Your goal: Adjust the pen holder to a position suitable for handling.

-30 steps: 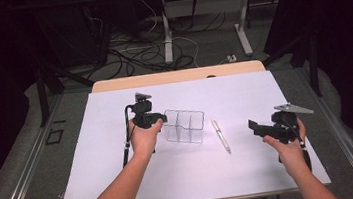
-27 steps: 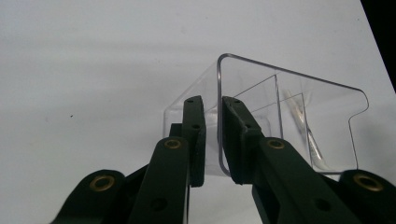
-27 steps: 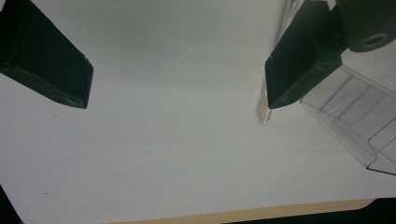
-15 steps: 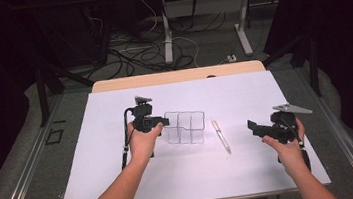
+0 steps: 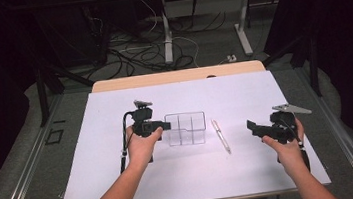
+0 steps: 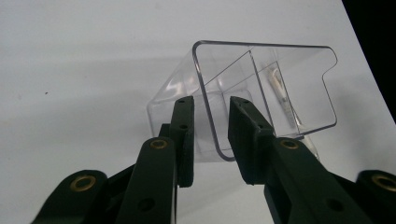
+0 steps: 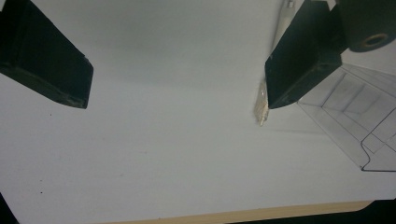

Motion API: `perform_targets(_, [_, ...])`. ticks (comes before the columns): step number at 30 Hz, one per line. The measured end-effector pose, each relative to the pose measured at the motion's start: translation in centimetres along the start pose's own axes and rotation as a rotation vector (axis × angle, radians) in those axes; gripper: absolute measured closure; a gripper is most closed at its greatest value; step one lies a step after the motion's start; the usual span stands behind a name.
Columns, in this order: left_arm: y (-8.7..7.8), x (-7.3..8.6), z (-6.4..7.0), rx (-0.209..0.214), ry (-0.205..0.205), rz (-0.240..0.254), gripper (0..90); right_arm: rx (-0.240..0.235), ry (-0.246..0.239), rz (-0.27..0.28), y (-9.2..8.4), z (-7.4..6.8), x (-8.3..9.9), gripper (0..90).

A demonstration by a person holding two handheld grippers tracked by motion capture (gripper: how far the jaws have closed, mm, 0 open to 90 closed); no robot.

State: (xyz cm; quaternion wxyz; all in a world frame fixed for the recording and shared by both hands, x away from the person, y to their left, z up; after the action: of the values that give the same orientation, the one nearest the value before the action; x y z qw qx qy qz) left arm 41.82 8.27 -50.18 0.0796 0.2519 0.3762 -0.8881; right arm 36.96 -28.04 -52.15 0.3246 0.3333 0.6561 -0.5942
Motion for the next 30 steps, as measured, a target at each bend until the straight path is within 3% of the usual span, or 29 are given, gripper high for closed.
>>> perform_targets(5, [-0.1, 0.0, -0.1, 0.041, -0.007, 0.007, 67.2, 0.005, 0.003, 0.006, 0.1, -0.2, 0.0, 7.4])
perform_targets(13, [-0.6, 0.2, -0.2, 0.065, 0.007, 0.028, 57.5, 0.004, -0.014, 0.013, 0.0, -0.3, -0.1, 7.5])
perform_targets(21, [-1.9, 0.6, -0.9, 0.036, 0.054, 0.042, 47.6, -0.011, -0.046, 0.006, -0.3, -0.9, -0.2, 9.5])
perform_targets(30, [-2.9, 0.9, -1.8, 0.003, 0.12, 0.097, 36.6, -0.023, -0.086, -0.002, -0.4, -1.8, -0.2, 11.5])
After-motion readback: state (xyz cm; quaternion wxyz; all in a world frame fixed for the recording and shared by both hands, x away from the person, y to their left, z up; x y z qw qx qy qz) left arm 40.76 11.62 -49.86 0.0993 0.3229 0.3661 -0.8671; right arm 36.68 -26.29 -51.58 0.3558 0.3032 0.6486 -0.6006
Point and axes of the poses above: each handheld gripper's, and its own axes: y roughly forward along the jaws, x roughly out of its underside, z roughly to its right, the point moved 4 cm from there along y, roughly forward along the jaws, and after that the axes turned 12 degrees about x, right-handed, at the moved point
